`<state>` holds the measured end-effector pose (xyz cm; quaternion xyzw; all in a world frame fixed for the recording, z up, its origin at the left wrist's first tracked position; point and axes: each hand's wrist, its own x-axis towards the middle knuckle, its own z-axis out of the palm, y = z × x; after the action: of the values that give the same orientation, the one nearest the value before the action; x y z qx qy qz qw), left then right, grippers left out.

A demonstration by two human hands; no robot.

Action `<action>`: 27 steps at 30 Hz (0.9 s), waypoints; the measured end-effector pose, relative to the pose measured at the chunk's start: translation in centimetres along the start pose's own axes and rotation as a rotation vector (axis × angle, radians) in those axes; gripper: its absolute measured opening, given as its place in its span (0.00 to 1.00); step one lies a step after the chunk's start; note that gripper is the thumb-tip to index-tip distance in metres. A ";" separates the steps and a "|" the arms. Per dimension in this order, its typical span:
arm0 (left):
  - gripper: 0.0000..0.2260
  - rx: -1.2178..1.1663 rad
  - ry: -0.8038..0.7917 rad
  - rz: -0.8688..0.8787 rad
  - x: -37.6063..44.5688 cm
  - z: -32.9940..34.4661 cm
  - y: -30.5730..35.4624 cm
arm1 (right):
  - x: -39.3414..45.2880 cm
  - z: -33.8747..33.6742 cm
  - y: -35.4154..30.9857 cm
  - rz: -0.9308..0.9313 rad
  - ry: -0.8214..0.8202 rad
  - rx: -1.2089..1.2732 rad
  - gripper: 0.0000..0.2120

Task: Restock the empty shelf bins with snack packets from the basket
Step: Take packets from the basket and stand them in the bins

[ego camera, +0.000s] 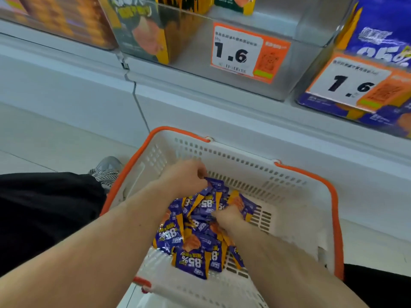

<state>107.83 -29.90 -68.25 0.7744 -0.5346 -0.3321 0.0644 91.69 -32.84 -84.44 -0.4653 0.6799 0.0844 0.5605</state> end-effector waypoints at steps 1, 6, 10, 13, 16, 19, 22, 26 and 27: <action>0.12 -0.011 -0.007 -0.011 0.2 0.1 -0.3 | 0.6 0.7 0.0 0.018 0.028 -0.020 0.12; 0.12 -0.054 -0.007 -0.034 0.8 0.4 -1.0 | 2.0 1.8 -0.7 0.004 0.166 -0.222 0.17; 0.12 -0.047 -0.036 -0.004 0.7 0.4 -0.4 | 1.8 0.0 -1.0 -0.046 0.218 -0.204 0.20; 0.13 0.012 -0.053 0.017 0.4 0.2 0.5 | 0.2 -3.0 -1.5 -0.185 0.188 -0.150 0.19; 0.12 0.069 -0.069 0.057 -0.2 0.0 2.0 | -3.2 -7.2 -3.0 -0.317 0.140 -0.222 0.09; 0.18 0.086 -0.077 0.119 -0.9 0.3 4.0 | -8.1 -12.2 -5.6 -0.488 0.122 -0.551 0.07; 0.26 0.179 -0.024 0.213 -1.7 0.3 6.5 | -13.6 -16.8 -8.0 -0.614 0.133 -0.844 0.05; 0.27 0.116 -0.055 0.249 -3.5 -0.7 10.2 | -20.3 -21.7 -9.8 -0.720 0.122 -0.921 0.10; 0.21 0.033 -0.068 0.264 -3.8 -1.0 11.1 | -21.8 -22.7 -10.1 -0.752 0.138 -0.905 0.11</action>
<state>98.95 -31.45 -60.73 0.6866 -0.6391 -0.3380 0.0767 82.16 -41.16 -53.89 -0.8715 0.3996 0.1314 0.2522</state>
